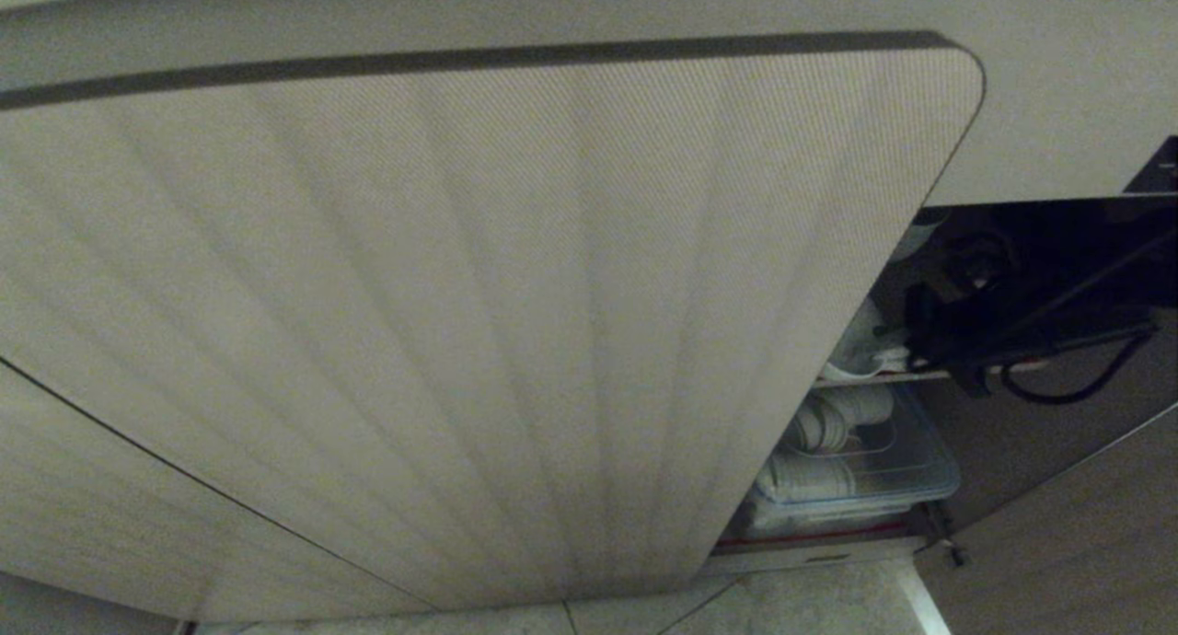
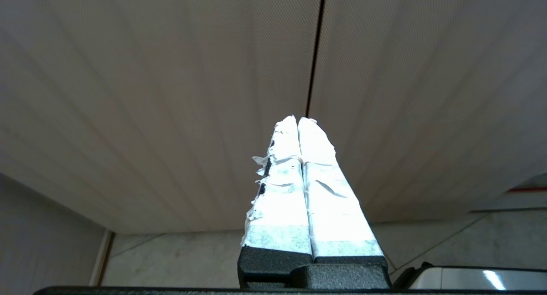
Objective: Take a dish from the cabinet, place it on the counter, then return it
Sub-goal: Take the bowl from the cabinet
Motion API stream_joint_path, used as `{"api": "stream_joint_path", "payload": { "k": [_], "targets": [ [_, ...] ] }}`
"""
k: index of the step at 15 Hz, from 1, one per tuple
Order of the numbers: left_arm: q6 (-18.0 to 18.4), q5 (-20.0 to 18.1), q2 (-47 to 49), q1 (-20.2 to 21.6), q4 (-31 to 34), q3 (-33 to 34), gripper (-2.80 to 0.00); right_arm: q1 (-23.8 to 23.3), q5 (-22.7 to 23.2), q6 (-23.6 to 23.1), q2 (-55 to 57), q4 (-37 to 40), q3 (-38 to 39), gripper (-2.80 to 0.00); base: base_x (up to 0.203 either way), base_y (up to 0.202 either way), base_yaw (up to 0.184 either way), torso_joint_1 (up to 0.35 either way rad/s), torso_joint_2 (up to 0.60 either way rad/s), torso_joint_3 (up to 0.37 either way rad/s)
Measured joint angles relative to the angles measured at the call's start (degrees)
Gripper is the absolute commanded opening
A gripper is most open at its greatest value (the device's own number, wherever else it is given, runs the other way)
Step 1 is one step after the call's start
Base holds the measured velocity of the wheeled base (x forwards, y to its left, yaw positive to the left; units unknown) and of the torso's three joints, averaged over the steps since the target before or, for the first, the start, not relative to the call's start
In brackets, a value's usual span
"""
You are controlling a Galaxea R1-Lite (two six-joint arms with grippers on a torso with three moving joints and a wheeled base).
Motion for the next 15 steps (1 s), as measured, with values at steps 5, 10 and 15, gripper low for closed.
{"api": "stream_joint_path", "payload": {
  "k": [5,10,15],
  "targets": [
    [0.0,0.0,0.0,0.0,0.0,0.0,-2.80,-0.6,-0.2,-3.7,-1.6,-0.8,5.2,-2.80,0.000,0.000,0.000,0.000,0.00,0.000],
    [0.0,0.0,0.0,0.0,0.0,0.0,-2.80,-0.7,0.2,-5.7,-1.8,-0.4,6.7,-2.80,0.000,0.000,0.000,0.000,0.00,0.000],
    [0.0,0.0,0.0,0.0,0.0,0.0,-2.80,-0.8,0.2,-7.2,-2.7,-0.1,8.6,-2.80,0.000,0.000,0.000,0.000,0.00,0.000]
  ]
}}
